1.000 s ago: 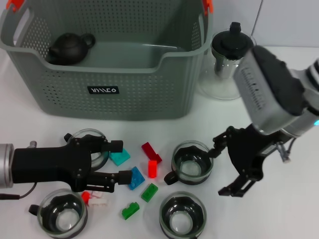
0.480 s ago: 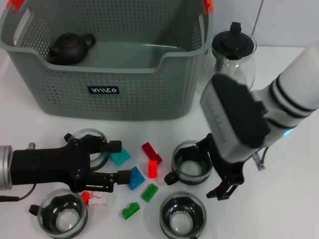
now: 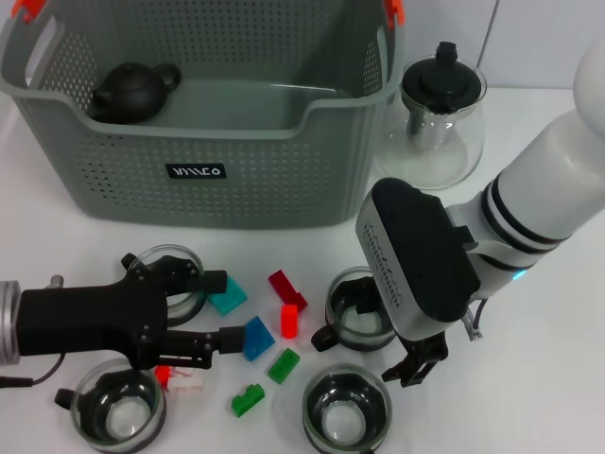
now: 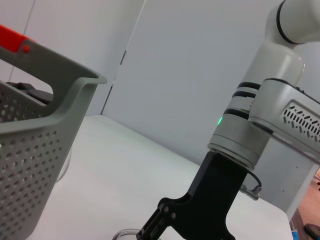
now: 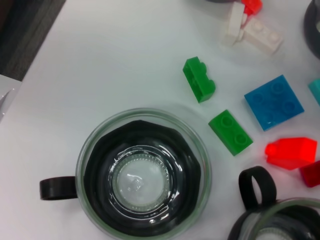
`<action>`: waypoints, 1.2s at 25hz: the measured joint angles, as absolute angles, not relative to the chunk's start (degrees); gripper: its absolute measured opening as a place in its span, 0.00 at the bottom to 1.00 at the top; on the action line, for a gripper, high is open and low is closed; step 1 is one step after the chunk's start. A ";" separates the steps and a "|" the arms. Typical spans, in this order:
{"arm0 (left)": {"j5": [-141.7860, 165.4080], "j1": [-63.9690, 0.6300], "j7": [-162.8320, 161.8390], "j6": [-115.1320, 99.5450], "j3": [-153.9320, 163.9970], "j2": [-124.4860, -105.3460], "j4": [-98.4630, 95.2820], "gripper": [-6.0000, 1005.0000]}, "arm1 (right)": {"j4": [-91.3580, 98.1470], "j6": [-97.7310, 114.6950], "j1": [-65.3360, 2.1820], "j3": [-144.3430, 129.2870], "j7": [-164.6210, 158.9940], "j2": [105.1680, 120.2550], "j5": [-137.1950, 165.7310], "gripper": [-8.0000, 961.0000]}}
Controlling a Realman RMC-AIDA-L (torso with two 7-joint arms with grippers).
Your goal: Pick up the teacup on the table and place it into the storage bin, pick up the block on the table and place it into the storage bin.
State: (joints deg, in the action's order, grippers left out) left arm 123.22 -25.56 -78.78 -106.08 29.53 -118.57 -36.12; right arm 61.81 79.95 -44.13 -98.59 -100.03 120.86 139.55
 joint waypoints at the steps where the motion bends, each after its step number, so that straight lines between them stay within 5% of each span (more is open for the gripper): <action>1: 123.23 -25.47 -78.78 -106.07 29.53 -118.56 -36.12 0.91 | 61.79 79.79 -43.99 -98.86 -100.29 120.85 139.59 0.87; 10: 123.32 -25.29 -78.75 -106.08 29.53 -118.56 -36.03 0.90 | 61.82 79.64 -43.81 -100.08 -104.80 120.55 139.92 0.84; 26: 123.34 -24.99 -78.67 -106.57 29.53 -118.56 -36.04 0.90 | 65.17 85.84 -42.98 -96.44 -108.27 120.24 140.62 0.10; 30: 123.31 -24.87 -78.66 -106.69 29.53 -118.50 -36.04 0.90 | 69.84 89.53 -41.12 -93.00 -108.41 120.17 141.08 0.07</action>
